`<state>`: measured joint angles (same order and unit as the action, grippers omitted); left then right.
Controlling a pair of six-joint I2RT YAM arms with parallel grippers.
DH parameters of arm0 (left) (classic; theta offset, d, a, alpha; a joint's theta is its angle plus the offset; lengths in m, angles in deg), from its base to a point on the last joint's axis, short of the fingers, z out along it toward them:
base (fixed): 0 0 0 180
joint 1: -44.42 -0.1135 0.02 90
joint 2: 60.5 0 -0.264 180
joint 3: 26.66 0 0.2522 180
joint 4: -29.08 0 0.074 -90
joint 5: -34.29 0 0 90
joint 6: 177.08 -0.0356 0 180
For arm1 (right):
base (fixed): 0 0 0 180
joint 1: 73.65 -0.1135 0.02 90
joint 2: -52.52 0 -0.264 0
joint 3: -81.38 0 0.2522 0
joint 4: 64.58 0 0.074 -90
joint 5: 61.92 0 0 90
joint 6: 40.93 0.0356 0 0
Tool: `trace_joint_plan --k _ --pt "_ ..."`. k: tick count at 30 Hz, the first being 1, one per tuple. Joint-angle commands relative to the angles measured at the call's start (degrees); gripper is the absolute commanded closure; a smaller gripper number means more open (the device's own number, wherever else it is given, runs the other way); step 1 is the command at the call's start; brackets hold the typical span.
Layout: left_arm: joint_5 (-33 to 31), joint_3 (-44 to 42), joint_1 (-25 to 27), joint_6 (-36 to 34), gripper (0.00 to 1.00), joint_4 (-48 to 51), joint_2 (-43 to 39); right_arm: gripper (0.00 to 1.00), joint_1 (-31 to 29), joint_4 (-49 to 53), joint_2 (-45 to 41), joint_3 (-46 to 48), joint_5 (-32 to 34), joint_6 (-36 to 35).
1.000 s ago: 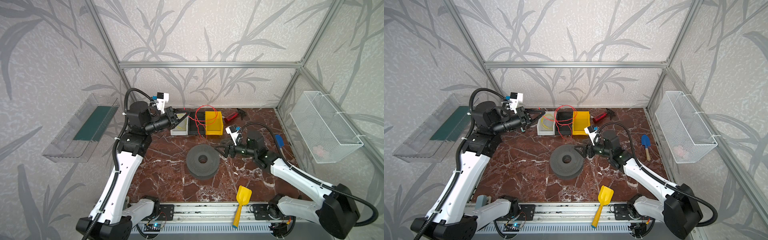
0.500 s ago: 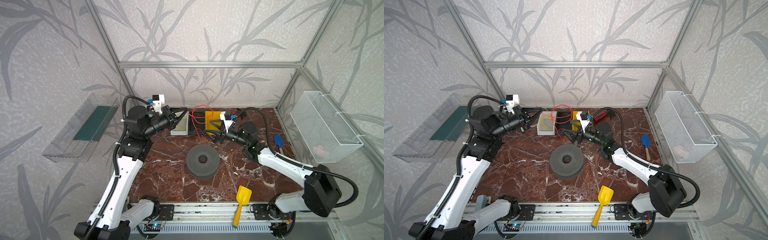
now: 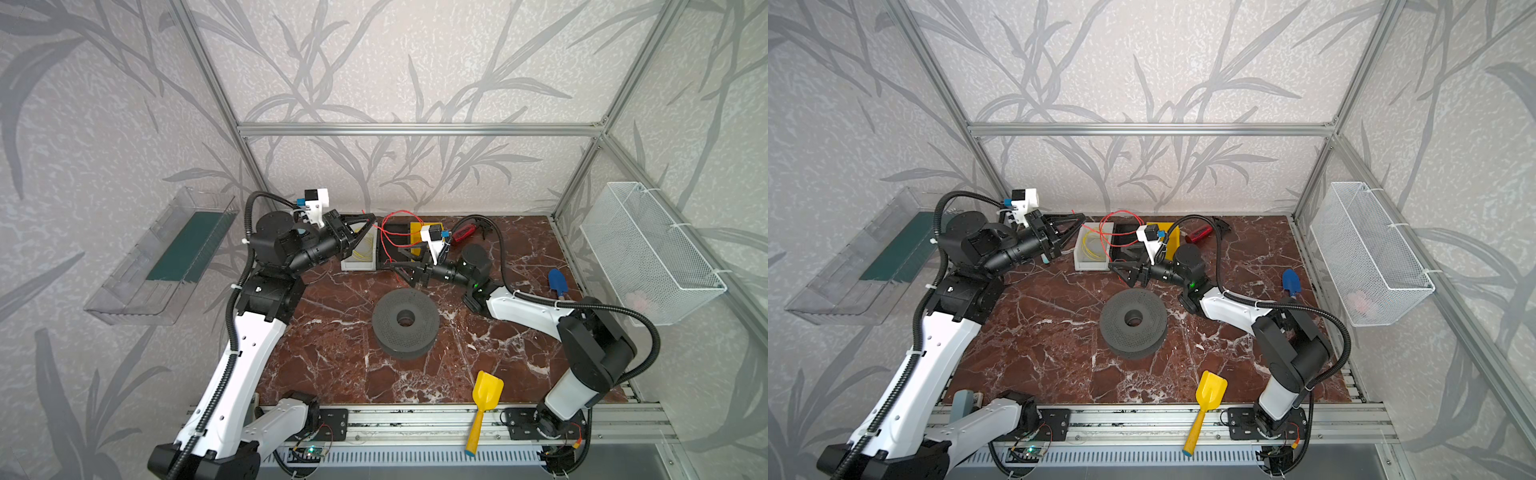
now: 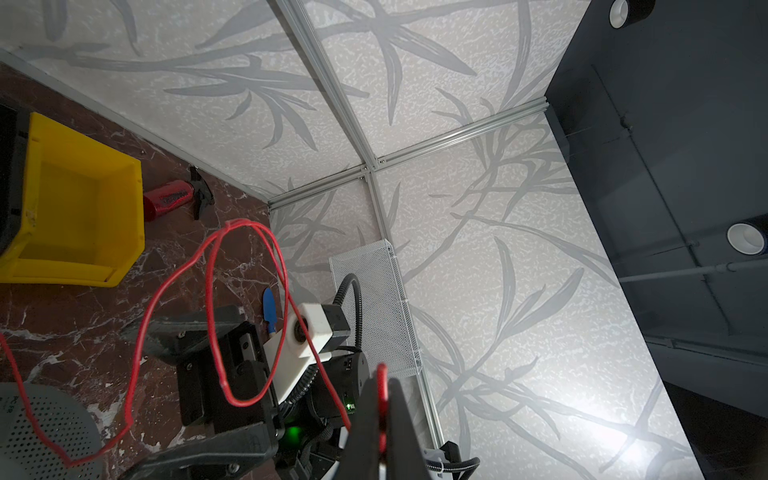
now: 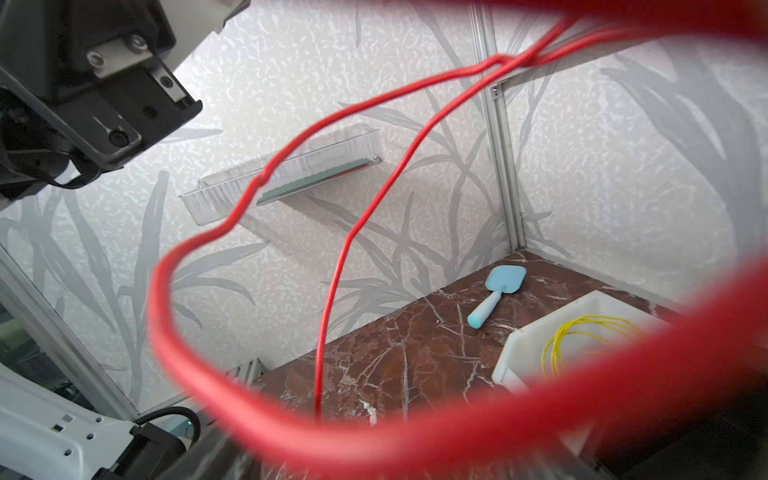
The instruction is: Wrap the cables
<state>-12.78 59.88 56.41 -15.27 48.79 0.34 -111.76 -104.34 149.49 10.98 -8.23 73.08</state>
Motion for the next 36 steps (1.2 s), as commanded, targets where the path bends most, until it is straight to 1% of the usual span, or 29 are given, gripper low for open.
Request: trace_joint_plan --k 1,7,11,15,19,22,25,30,36 --pt "0.0 1.6 0.3 0.8 1.0 -1.7 -0.3 0.2 -0.6 -6.3 1.7 -2.8 -2.1 2.7" --pt "-0.2 1.6 0.3 1.0 1.0 -2.3 0.2 0.22 -1.3 -9.0 5.5 -4.2 -2.0 4.8" --pt "-1.5 2.1 0.3 -0.5 1.0 0.1 0.0 0.24 -1.3 -15.3 6.4 -1.5 -1.3 8.0" --pt "-3.5 2.4 0.3 -2.5 1.0 4.0 -0.1 0.21 -1.2 -11.3 1.2 4.1 0.3 5.2" --pt "-6.2 3.3 0.2 -4.4 1.0 8.4 0.1 0.17 -1.1 -7.7 -6.5 9.8 3.2 1.8" --pt "-7.4 4.2 0.2 -5.1 1.0 11.5 0.5 0.16 -1.2 -5.2 -8.4 10.8 3.6 -0.4" --pt "-7.6 4.7 0.2 -4.5 1.0 11.8 0.8 0.16 -1.5 -4.2 -7.3 9.8 3.0 -1.6" --pt "-8.8 5.8 0.2 -4.0 1.0 12.3 0.3 0.15 -3.6 -7.0 -2.6 6.8 2.4 -0.9" --pt "-9.4 5.9 0.3 -3.8 1.0 12.4 -0.3 0.15 -7.0 -10.4 2.6 4.2 4.0 0.2"
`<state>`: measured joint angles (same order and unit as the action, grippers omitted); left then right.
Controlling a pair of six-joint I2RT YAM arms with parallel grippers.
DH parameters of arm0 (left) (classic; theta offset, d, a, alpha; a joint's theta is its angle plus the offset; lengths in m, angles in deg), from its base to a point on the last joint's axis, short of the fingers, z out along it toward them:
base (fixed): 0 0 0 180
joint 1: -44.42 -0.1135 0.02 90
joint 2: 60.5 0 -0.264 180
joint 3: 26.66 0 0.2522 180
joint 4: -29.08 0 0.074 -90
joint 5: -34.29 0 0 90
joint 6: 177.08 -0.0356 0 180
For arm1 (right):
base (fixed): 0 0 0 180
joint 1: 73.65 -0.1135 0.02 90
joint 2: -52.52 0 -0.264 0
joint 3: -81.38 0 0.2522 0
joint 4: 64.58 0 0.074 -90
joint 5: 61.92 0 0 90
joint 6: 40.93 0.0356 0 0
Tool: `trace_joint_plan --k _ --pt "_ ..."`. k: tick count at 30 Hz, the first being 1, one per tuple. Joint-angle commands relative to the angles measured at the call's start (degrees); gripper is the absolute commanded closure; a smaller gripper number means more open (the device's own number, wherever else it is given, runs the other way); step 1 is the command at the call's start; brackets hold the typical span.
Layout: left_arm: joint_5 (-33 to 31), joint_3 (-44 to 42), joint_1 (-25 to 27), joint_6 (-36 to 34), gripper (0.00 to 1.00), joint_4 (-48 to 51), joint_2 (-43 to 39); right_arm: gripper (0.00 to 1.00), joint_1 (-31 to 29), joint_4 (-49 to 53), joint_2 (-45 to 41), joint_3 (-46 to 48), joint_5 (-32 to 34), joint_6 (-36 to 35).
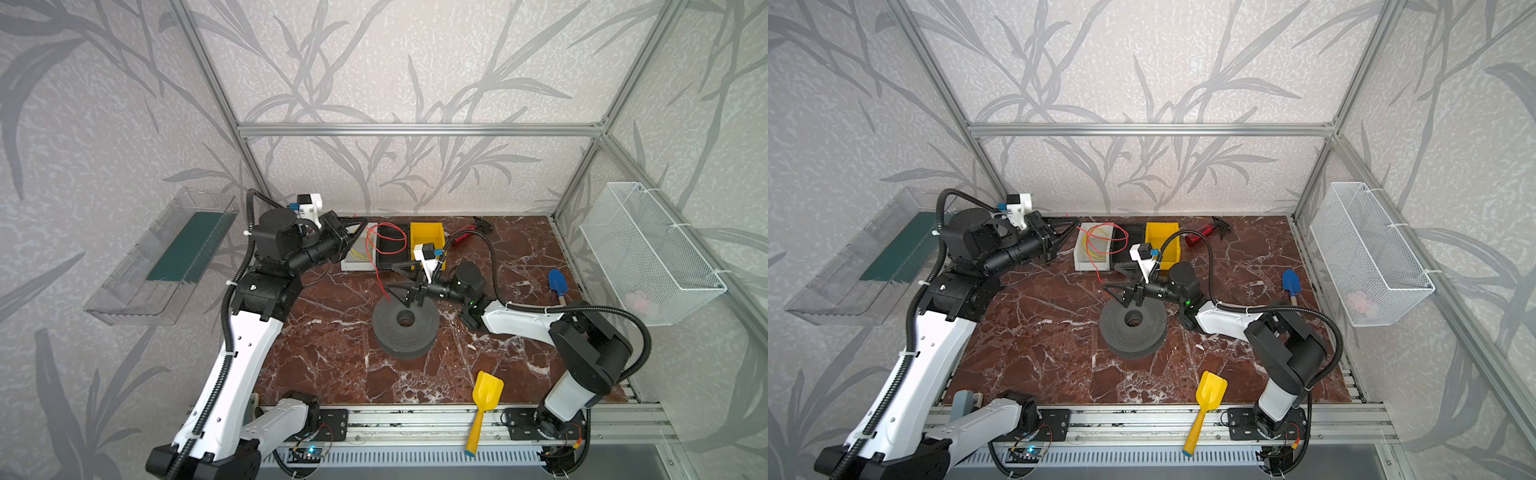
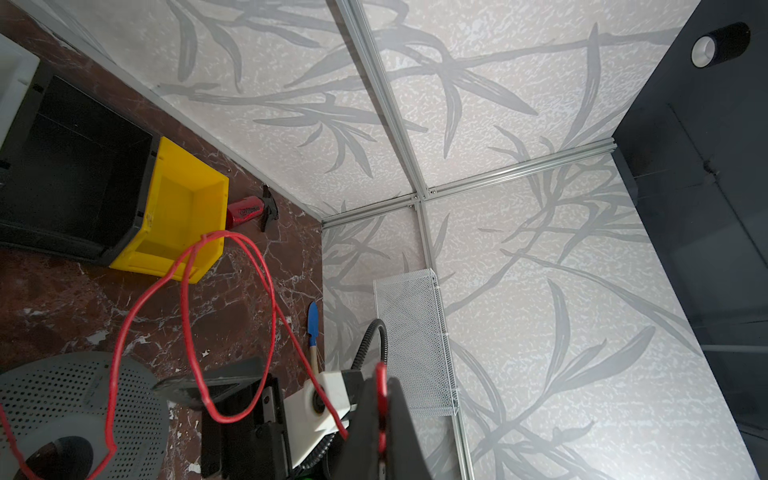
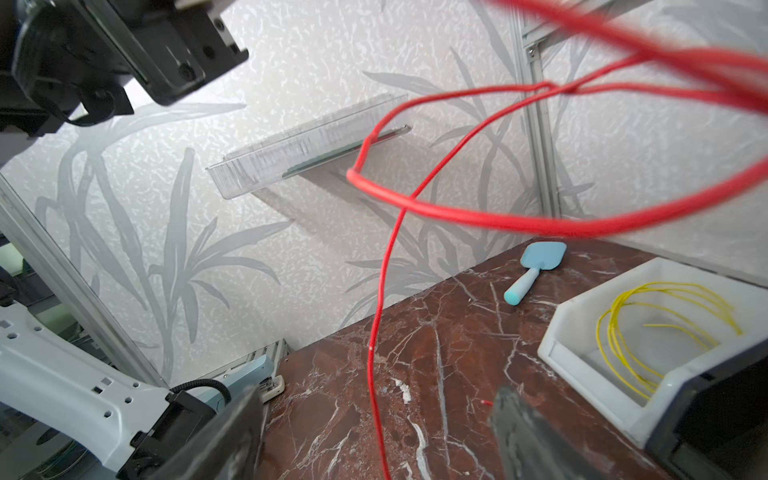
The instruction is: Wrap the cables
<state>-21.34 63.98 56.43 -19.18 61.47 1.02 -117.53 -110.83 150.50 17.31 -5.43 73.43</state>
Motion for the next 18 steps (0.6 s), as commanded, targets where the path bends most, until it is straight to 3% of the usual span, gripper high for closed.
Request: trace_joint_plan --k 1,11,16,18 --pt "-0.7 1.7 0.3 0.4 1.0 -0.7 -1.1 0.15 -1.7 -3.7 2.0 -2.5 2.1 -0.7" --pt "-0.8 1.3 0.3 1.6 1.0 -2.5 -1.1 0.17 -2.4 -8.2 10.6 -7.9 4.3 1.6" --pt "-1.1 1.8 0.2 1.0 1.0 -1.9 -1.1 0.35 -2.5 -10.9 12.3 -8.6 3.8 3.2" --pt "-1.1 1.9 0.2 0.8 1.0 -2.0 -0.9 0.5 -2.5 -10.8 11.9 -7.9 4.0 2.8"
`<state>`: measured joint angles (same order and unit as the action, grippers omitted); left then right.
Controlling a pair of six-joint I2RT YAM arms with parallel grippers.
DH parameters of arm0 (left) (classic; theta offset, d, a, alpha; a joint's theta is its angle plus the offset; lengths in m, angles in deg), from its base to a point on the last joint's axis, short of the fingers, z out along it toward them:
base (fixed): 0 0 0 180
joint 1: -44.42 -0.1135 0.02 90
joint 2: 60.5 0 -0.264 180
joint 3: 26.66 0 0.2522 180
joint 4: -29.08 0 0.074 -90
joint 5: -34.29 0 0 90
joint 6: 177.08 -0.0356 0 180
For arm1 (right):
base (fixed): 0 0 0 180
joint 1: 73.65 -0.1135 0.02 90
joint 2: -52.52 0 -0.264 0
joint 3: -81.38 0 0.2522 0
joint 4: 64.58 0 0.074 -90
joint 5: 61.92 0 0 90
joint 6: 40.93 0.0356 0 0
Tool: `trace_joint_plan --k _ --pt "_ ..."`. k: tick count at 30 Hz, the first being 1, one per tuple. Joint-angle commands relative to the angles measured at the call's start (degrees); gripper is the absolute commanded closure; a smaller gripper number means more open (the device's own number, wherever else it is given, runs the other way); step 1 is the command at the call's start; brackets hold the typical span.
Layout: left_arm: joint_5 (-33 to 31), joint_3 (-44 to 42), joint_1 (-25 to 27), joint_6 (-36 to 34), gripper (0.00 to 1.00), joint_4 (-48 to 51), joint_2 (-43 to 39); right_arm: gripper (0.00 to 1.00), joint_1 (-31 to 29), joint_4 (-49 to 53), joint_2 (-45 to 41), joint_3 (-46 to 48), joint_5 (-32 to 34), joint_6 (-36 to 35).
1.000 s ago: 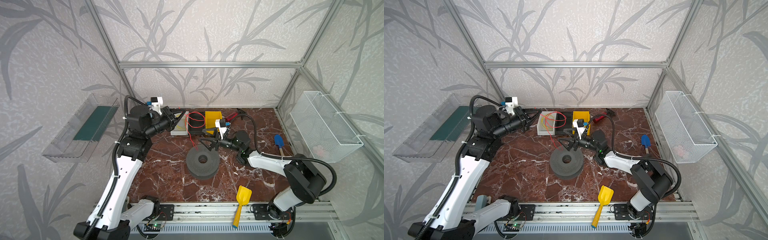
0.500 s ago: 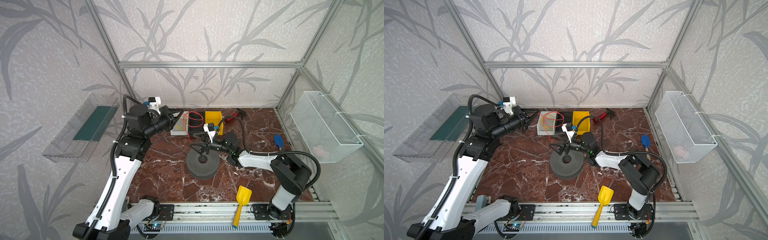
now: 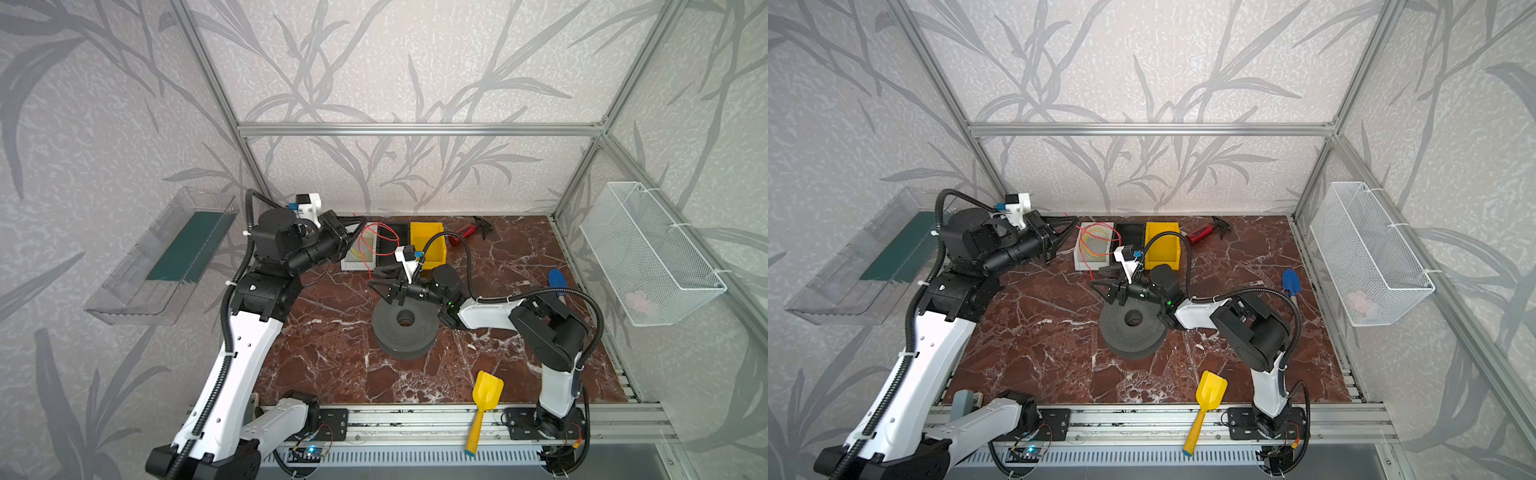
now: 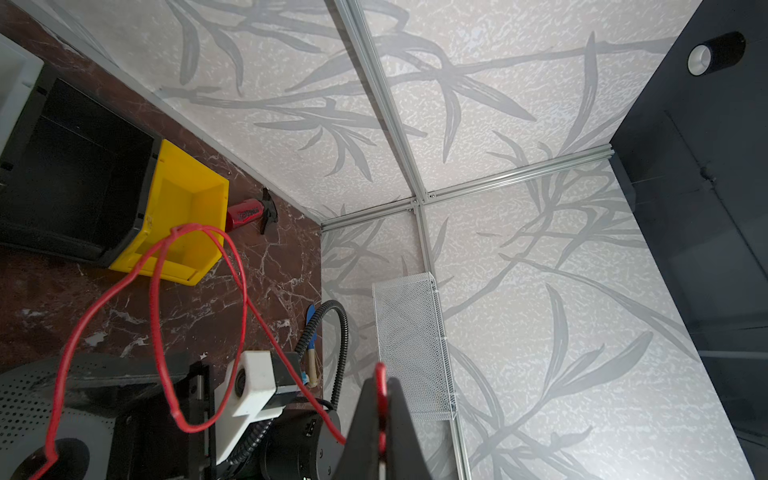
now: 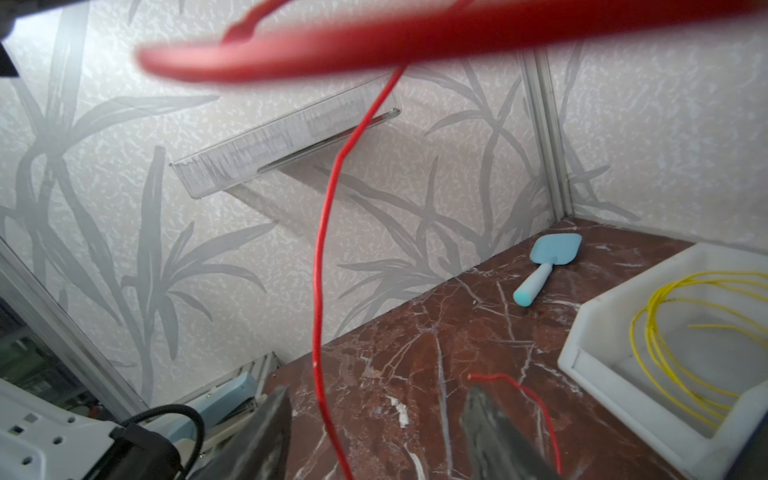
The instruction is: Wrap the cables
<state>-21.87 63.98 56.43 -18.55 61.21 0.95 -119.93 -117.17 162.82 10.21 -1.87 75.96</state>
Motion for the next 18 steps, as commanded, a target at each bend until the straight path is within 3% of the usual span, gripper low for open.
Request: trace_joint_plan --k 1,2,6,7,9,11,18 --pt "-0.7 1.8 0.2 0.2 1.0 -1.7 -0.7 0.61 -0.1 -4.1 -0.8 -0.4 0.7 0.0" --pt "-0.7 1.6 0.2 0.2 1.0 -1.7 -0.6 0.7 -0.1 -3.7 -1.0 -0.1 0.9 -0.2" --pt "-0.6 1.1 0.2 0.7 1.0 -2.9 -0.5 0.72 -0.1 -4.7 -1.4 1.0 1.2 0.7" --pt "-0.8 1.1 0.2 0.8 1.0 -3.0 -0.6 0.69 -0.1 -5.2 -1.3 1.3 1.3 1.1" --pt "-1.2 1.2 0.2 0.7 1.0 -2.7 -0.6 0.48 -0.1 -5.4 -1.8 1.8 1.1 1.1" --pt "-2.7 1.2 0.2 0.5 1.0 -1.7 -1.0 0.37 -0.1 -4.6 -2.9 3.0 1.5 0.5" --pt "-7.7 2.4 -0.1 2.3 1.0 1.4 -0.2 0.21 -0.1 -2.5 -10.1 9.6 4.8 -3.6"
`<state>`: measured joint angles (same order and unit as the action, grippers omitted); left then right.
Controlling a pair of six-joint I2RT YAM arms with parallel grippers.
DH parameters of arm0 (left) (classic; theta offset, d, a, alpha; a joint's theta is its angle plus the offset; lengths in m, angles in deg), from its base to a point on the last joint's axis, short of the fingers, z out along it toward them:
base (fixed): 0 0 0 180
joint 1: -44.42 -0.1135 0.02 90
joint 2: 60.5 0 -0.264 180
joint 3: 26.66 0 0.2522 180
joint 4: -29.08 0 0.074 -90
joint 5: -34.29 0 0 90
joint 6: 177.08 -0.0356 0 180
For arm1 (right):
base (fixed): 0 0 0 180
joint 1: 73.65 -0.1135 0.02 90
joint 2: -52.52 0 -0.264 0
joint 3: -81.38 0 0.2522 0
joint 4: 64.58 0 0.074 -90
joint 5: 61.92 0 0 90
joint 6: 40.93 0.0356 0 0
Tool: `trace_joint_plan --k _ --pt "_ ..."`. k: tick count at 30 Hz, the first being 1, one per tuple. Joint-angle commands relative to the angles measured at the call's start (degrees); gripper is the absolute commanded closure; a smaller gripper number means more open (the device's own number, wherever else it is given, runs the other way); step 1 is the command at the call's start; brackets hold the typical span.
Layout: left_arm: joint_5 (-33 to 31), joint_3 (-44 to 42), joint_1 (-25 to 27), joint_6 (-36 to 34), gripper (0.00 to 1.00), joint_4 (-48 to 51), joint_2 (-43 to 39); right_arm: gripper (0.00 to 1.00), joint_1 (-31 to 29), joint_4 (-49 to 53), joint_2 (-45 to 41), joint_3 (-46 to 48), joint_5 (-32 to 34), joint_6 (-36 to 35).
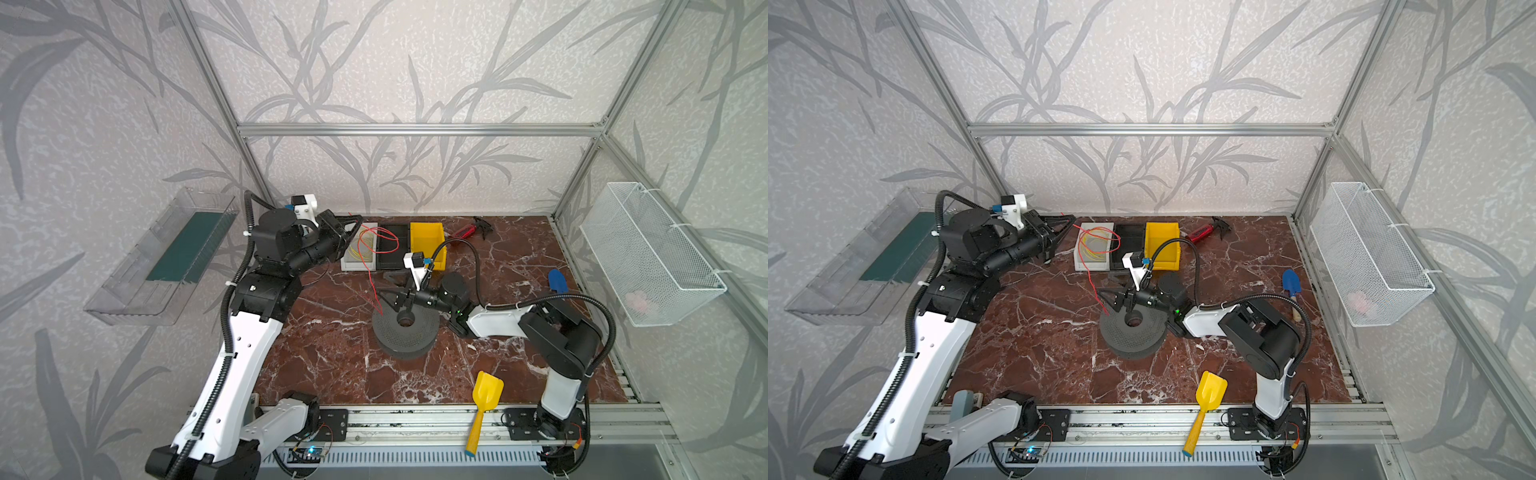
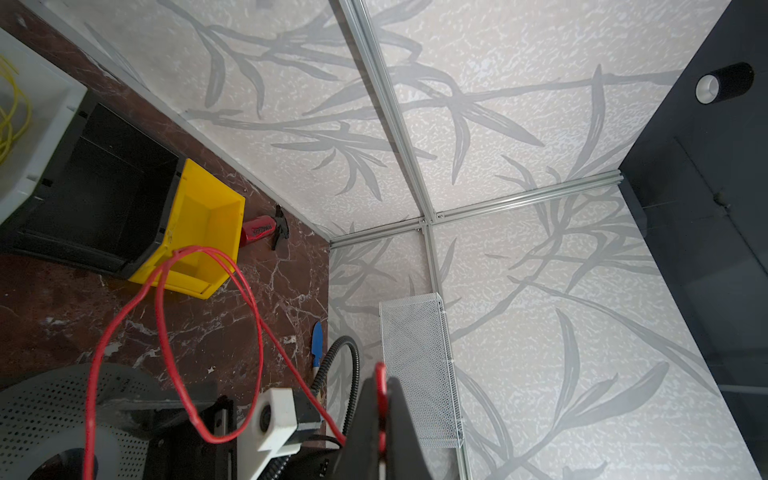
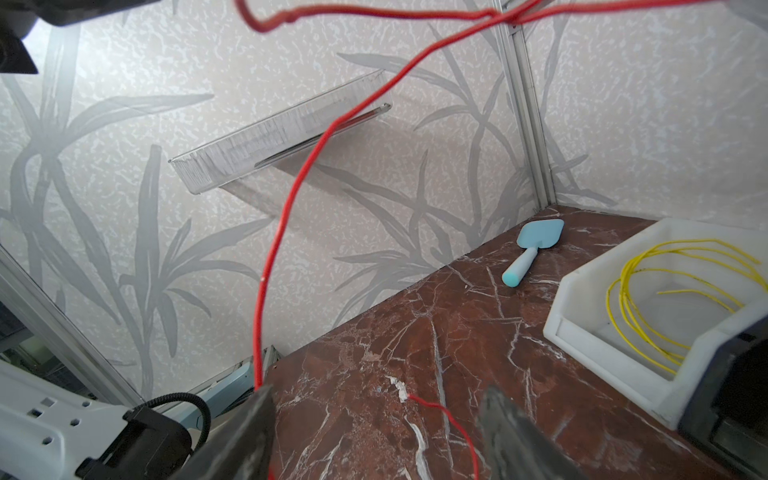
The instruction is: Wrap the cables
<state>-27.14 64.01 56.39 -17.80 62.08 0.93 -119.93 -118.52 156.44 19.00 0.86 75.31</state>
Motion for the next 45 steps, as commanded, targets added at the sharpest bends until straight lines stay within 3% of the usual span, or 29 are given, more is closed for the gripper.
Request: trace_joint_plan --k 1,7,13,20,26,33,40,43,45 --pt "-2.4 3.0 0.0 1.7 1.0 1.0 0.1 0.2 -0.3 -0.4 -4.2 0.6 2.3 -3.9" --pt "-2.9 6.3 0.0 0.9 1.0 3.6 0.8 0.18 -0.8 0.7 -2.8 -3.1 2.1 -6.0" --pt "-3.1 5.5 0.0 2.5 1.0 2.1 0.2 0.17 -1.9 -0.6 -0.2 -6.4 3.7 -6.1" --pt "-1.9 6.7 0.0 3.4 1.0 1.8 0.4 0.16 -2.9 2.8 1.7 -10.0 7.1 -11.4" --pt "-1.3 5.9 0.0 4.1 1.0 0.6 -0.1 0.16 -2.6 4.2 3.7 -12.7 6.5 -12.0" --pt "-0.8 5.2 0.0 5.2 1.0 -1.0 -0.2 0.25 -2.6 3.0 6.9 -14.6 5.9 -10.4" --pt "-0.5 5.6 0.0 4.9 1.0 -1.1 0.2 0.49 -2.6 2.5 6.7 -13.4 6.7 -10.7" --pt "-0.4 5.1 0.0 5.1 1.0 -1.7 0.2 0.74 -2.6 2.7 5.6 -12.3 7.1 -11.4" --pt "-0.6 5.0 0.0 4.9 1.0 -1.5 0.1 0.98 -2.6 3.4 4.6 -11.5 7.5 -12.7"
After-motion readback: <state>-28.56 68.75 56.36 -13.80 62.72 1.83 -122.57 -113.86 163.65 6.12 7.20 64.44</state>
